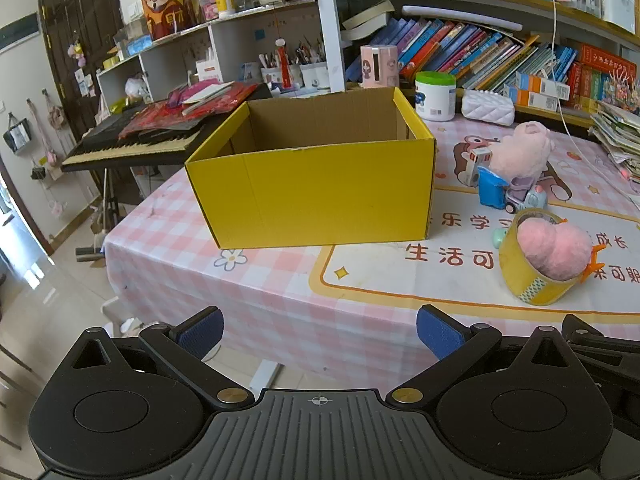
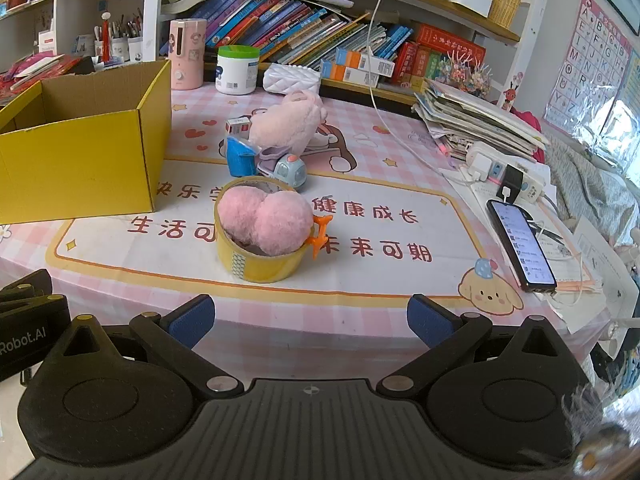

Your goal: Organize objects

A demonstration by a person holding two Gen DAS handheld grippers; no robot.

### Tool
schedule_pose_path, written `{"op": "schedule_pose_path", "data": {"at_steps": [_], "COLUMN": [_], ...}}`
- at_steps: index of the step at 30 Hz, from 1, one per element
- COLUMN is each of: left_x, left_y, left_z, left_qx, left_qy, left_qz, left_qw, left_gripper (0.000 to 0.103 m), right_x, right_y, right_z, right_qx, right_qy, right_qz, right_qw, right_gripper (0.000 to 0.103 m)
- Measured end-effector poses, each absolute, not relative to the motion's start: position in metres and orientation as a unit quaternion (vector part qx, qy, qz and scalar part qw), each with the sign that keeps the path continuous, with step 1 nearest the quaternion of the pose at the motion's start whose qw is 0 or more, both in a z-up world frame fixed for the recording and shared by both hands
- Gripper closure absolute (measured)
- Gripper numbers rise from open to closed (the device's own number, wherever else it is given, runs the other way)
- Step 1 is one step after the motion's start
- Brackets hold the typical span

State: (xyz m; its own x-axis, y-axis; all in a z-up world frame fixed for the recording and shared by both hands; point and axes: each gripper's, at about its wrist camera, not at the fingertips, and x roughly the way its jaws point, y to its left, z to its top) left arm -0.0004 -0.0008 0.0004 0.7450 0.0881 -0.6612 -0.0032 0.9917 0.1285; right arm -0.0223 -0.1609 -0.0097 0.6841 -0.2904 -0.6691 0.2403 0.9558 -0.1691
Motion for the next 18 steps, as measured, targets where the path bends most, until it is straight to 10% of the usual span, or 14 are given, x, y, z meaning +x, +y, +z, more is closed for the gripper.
{"op": "schedule_pose_path", "data": {"at_steps": [18], "left_x": [-0.0018], "left_y": [-0.0006], "left_z": [-0.0045], "left_qx": [0.059], "left_qy": [0.359], "left_qz": [0.025], "left_qw": [0.931], "left_gripper": [0.000], "right_x": [-0.0220], "right_y": [-0.1623], "right_z": [-0.0139], "right_qx": [-0.034], "right_qy": [0.372], "right_qz": [-0.143], "right_qw": [0.917], "right_gripper": [0.000]}}
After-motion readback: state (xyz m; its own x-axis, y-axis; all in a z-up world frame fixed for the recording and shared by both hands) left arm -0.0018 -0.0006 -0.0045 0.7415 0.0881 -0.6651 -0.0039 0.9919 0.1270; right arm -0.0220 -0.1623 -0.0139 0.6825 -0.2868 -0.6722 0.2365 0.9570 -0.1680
